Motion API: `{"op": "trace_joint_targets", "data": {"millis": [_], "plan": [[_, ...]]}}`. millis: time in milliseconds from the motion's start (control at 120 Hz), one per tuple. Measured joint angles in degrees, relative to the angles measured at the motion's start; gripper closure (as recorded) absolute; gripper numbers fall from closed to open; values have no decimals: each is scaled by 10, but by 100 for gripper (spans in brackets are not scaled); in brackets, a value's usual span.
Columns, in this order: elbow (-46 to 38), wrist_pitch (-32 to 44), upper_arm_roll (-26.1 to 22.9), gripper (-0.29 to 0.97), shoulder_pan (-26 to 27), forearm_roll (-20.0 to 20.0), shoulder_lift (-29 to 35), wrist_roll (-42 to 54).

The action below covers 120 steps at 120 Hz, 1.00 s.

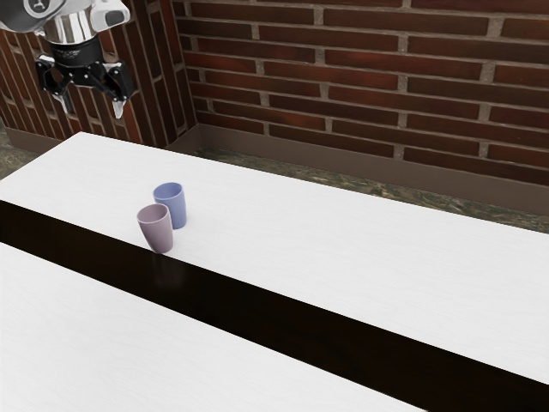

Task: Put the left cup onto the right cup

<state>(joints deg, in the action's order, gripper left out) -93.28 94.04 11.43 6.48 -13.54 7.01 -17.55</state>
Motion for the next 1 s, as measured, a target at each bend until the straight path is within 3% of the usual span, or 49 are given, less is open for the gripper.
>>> {"op": "trace_joint_targets", "data": {"millis": [375, 1000], "plan": [[-20, 4, -9, 0, 0, 1, -11, 2], [-44, 39, -8, 0, 0, 46, -128, 1]]}}
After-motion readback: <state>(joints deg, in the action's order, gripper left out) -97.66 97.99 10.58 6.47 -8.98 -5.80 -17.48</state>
